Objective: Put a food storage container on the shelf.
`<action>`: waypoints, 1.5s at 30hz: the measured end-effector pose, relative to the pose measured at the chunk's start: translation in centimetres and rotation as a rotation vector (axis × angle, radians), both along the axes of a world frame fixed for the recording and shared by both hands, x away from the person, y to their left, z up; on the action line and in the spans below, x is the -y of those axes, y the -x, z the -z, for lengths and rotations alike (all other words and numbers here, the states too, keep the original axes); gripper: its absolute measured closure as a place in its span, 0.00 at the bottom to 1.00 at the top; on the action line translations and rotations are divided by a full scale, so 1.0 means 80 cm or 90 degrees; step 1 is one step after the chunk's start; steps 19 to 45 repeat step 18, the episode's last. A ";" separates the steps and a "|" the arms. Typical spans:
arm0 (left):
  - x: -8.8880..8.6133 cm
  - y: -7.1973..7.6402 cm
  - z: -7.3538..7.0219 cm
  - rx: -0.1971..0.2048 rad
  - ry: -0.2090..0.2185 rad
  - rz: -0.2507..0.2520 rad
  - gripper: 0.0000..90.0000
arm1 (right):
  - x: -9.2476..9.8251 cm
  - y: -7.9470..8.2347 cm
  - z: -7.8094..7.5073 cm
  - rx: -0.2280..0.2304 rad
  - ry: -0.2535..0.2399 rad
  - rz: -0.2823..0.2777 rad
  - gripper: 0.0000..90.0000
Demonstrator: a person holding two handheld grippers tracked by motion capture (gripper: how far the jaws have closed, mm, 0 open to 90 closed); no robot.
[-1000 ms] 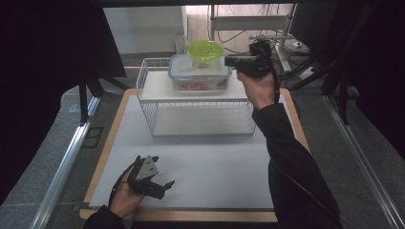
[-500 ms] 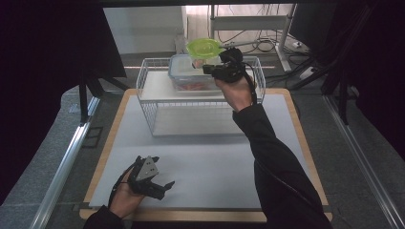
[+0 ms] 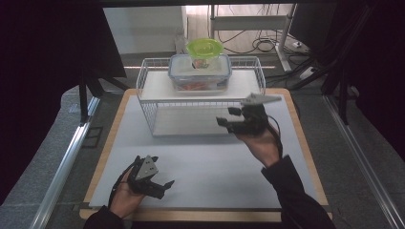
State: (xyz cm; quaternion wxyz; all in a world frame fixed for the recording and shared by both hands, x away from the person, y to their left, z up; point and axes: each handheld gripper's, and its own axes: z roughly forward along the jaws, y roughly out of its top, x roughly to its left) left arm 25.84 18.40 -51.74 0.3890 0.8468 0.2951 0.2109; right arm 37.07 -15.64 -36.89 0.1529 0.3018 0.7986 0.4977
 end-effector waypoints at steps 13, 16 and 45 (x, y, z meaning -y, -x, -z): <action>-0.001 -0.003 0.005 -0.010 -0.005 -0.012 0.00 | 0.101 0.079 0.141 0.017 0.122 0.063 0.08; 0.000 -0.004 0.006 -0.012 -0.011 -0.011 0.00 | 0.114 0.079 0.158 -0.016 0.130 0.082 0.08; 0.001 -0.006 0.006 -0.011 -0.012 -0.010 0.00 | 0.118 0.076 0.164 -0.031 0.132 0.090 0.08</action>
